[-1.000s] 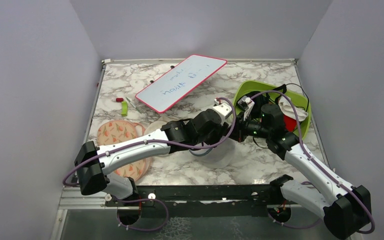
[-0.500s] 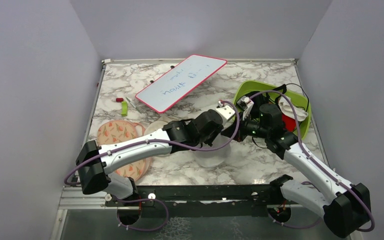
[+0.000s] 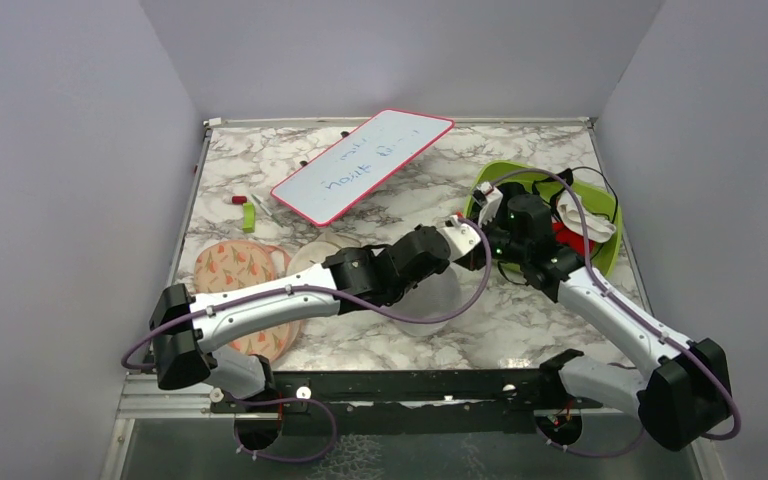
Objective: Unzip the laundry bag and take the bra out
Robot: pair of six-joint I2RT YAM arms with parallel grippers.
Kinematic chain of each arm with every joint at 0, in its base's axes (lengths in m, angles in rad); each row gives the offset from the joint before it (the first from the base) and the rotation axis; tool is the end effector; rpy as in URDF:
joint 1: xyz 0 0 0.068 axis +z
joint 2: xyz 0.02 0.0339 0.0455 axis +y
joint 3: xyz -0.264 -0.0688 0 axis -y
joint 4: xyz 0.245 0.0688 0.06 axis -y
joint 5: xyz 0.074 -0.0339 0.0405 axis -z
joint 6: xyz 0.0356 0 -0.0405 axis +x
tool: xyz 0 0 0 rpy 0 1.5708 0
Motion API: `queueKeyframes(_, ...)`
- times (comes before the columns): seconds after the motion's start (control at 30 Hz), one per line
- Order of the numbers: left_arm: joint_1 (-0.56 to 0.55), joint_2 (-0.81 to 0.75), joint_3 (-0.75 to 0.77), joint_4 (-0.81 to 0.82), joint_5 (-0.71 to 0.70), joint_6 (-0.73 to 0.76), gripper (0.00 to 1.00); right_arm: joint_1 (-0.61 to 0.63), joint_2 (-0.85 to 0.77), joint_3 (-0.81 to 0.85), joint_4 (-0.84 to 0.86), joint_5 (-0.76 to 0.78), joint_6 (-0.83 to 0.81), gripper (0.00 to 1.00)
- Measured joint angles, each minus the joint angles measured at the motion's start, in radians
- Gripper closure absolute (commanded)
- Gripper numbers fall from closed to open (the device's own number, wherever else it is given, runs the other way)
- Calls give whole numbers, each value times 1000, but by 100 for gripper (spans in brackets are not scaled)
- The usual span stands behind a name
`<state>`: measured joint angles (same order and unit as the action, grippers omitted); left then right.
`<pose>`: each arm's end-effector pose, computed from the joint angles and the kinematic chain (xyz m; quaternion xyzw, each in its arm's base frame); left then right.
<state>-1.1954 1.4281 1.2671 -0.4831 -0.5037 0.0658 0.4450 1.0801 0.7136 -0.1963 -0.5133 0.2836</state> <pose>0.1326 -0.2896 0.3316 0.4209 0.7654 -0.0434 0.4849 0.2043 0.1168 0.2585 -0.1905 0.8343 0.3741 0.3573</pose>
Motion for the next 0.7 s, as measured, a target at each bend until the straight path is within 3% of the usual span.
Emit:
queueKeyframes(0.33, -84, -65, -20, 60, -52, 83, 100, 0, 98, 12, 18, 59, -4, 99)
queueKeyframes(0.7, -90, -61, -81, 54, -171, -88, 100, -1, 53, 3, 35, 2, -33, 99)
